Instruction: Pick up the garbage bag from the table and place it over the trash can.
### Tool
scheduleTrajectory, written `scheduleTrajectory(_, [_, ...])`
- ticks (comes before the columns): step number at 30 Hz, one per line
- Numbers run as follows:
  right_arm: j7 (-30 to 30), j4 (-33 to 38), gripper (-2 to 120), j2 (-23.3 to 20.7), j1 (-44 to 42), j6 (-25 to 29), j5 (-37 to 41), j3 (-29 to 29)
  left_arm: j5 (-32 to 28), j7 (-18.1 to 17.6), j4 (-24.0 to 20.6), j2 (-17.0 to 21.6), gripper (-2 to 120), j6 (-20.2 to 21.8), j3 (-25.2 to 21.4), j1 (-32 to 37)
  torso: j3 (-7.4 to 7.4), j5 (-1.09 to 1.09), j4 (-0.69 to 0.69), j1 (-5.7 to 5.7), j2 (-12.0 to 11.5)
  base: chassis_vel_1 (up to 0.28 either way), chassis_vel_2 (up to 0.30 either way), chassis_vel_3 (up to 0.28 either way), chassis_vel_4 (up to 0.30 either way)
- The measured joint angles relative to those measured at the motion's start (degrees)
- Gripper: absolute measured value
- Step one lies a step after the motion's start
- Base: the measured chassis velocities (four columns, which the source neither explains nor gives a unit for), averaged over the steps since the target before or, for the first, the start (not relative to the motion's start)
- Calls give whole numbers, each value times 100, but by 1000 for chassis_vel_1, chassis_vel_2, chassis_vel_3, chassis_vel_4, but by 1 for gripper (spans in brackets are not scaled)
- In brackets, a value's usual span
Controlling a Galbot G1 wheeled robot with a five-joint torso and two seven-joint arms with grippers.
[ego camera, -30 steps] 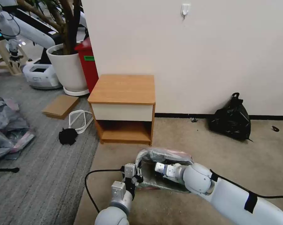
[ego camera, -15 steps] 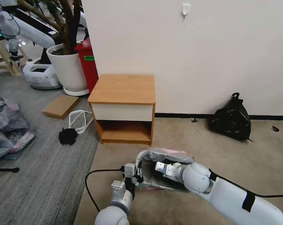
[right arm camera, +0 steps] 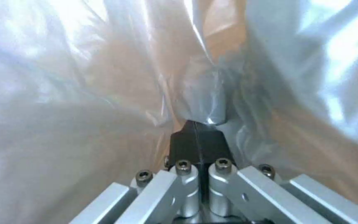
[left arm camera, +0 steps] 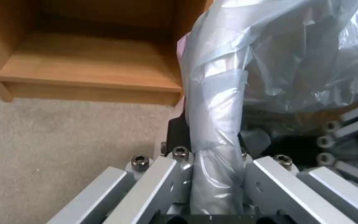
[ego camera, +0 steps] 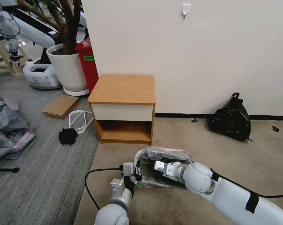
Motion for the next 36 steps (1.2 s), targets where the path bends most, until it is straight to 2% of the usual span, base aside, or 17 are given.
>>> scheduleTrajectory(13, [-5, 503, 0, -496, -110, 132, 232, 215, -365, -268, 258, -3, 2, 21, -51, -290, 0, 0, 0, 0, 0, 0, 0, 0, 0])
scheduleTrajectory(19, [-7, 954, 0, -927, -379, 330, 512, 727, -678, -445, 359, 37, 2, 74, -59, -447, 0, 1, 0, 0, 0, 0, 0, 0, 0])
scheduleTrajectory(22, [0, 1428, 0, -1286, -734, 469, 702, 1328, -1140, -621, 334, 76, 2, 234, -48, -515, 0, -1, -1, 0, 0, 0, 0, 0, 0])
scheduleTrajectory(23, [0, 1428, 0, -1286, -734, 469, 702, 1328, -1140, -621, 334, 76, 2, 234, -48, -515, 0, -1, -1, 0, 0, 0, 0, 0, 0])
scheduleTrajectory(25, [14, 1700, 0, -1472, -969, 610, 797, 1861, -1453, -722, 246, 110, 2, 346, -41, -520, 0, 1, -1, 0, 0, 0, 0, 0, 0])
scheduleTrajectory(27, [55, 1792, 0, -1525, -1044, 651, 829, 2095, -1588, -774, 196, 126, 2, 398, -43, -519, 0, -2, -1, 0, 0, 0, 0, 0, 0])
scheduleTrajectory(29, [252, 1937, 0, -1548, -1207, 760, 976, 2648, -1924, -934, 58, 187, 2, 564, -53, -488, 0, 1, -1, 0, 0, 0, 0, 0, 0])
scheduleTrajectory(31, [666, 1982, 3, -1382, -1294, 794, 1233, 3177, -2326, -1137, -130, 269, 2, 787, -82, -420, 0, -1, 0, 0, 0, 0, 0, 0, 0])
scheduleTrajectory(32, [666, 1982, 3, -1382, -1294, 794, 1233, 3177, -2326, -1137, -130, 269, 2, 787, -82, -420, 0, -1, 0, 0, 0, 0, 0, 0, 0])
scheduleTrajectory(36, [1538, 1940, 20, -812, -1620, 849, 1625, 3920, -2969, -1571, -462, 419, 2, 1248, -232, -312, 0, 0, 2, 0, 0, 0, 0, 0, 0])
